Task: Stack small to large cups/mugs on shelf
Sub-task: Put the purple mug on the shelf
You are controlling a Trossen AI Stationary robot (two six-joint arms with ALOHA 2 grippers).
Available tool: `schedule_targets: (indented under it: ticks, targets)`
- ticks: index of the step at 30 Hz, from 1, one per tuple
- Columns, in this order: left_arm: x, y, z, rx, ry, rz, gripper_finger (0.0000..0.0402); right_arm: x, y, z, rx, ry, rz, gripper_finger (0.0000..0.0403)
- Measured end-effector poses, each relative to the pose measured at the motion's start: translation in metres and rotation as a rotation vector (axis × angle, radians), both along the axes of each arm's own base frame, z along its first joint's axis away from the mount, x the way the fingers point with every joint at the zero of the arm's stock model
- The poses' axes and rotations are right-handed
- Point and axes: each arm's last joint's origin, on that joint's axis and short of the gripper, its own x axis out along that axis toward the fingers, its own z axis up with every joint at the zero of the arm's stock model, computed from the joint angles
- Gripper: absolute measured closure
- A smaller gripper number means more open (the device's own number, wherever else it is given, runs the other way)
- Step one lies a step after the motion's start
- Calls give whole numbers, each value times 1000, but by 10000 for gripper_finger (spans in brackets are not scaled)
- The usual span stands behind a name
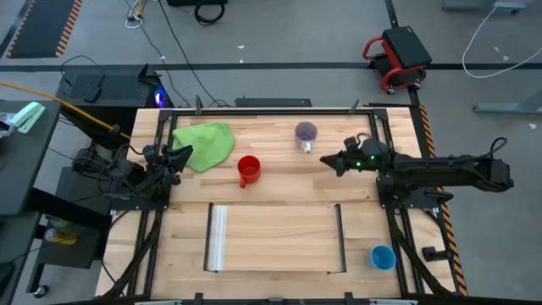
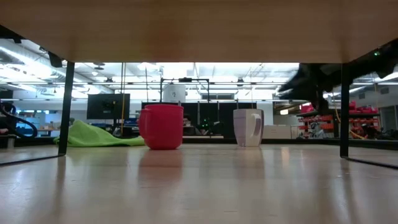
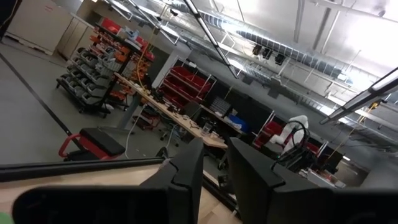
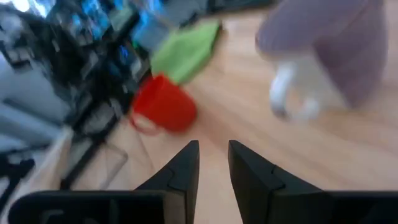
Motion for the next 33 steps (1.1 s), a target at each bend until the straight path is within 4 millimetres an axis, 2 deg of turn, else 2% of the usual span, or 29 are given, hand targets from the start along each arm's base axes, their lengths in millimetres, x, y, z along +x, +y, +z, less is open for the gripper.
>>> schedule_targets:
  ticks: [4,9,19,25,33]
  targets:
    - [0,0,-1,-19,2,10,315,-2,-14,-8,24,90,-77,298]
    - [2,0,-5,-47,21,13,311,8,-32,-9,47,152,-38,283]
    - [2,0,-7,-59,28,11,311,48,-62,-6,58,210,64,276]
    - [2,0,-8,-57,32,11,308,63,-72,-9,64,239,86,276]
    - [3,-1,-8,-53,42,12,308,68,-75,-13,72,262,76,278]
